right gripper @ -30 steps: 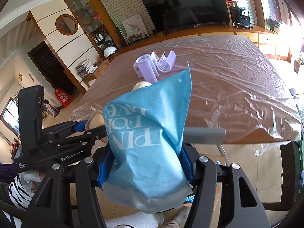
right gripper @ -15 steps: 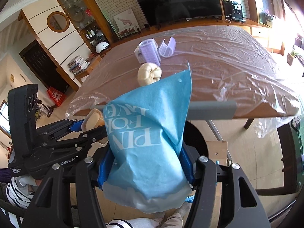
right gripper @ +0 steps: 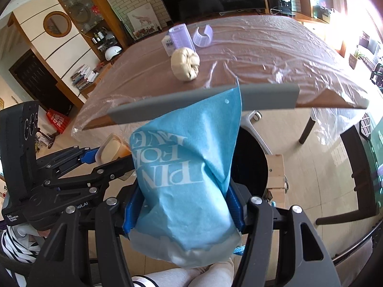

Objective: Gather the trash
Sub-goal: 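Carry the held cup and bag over the black trash bin with both tools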

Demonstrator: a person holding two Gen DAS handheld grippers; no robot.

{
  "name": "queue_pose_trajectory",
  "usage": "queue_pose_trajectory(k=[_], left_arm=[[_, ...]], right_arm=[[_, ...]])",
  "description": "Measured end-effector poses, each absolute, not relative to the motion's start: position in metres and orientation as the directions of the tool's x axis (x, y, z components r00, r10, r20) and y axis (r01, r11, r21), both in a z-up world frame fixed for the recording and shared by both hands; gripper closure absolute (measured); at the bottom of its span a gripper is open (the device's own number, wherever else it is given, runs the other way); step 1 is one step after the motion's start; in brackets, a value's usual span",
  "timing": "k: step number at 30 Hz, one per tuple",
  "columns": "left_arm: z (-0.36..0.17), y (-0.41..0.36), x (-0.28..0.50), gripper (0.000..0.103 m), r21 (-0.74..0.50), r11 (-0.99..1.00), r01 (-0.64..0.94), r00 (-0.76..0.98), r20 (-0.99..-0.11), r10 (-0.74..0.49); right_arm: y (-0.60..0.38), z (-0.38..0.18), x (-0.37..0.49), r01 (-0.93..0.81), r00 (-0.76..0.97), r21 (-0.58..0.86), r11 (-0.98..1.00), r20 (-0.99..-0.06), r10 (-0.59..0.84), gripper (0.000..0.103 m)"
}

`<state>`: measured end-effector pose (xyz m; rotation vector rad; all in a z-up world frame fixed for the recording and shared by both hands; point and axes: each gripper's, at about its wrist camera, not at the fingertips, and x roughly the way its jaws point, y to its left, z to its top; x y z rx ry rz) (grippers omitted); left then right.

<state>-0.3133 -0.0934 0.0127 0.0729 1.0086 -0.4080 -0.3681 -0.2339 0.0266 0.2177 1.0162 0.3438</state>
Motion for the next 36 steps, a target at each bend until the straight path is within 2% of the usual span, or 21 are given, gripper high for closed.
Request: queue_pose_trajectory(k=[19,36], left_arm=[[-0.044,-0.132,-0.302,0.056,-0.074,0.938,0.339,0.373,-0.905,-0.206],[-0.077,-0.136,-0.281,0.056,-0.066,0.958,0.278,0.337,-0.928,-0.161]], right_arm=[[-0.242,-0.041,-0.328,-0.211,0.327,0.287,0.934,-0.880,0.345,0.044],[-0.240,-0.065,-0.299,-0.256,0.273,0.292,0.921,-0.892,0.359,0.044]])
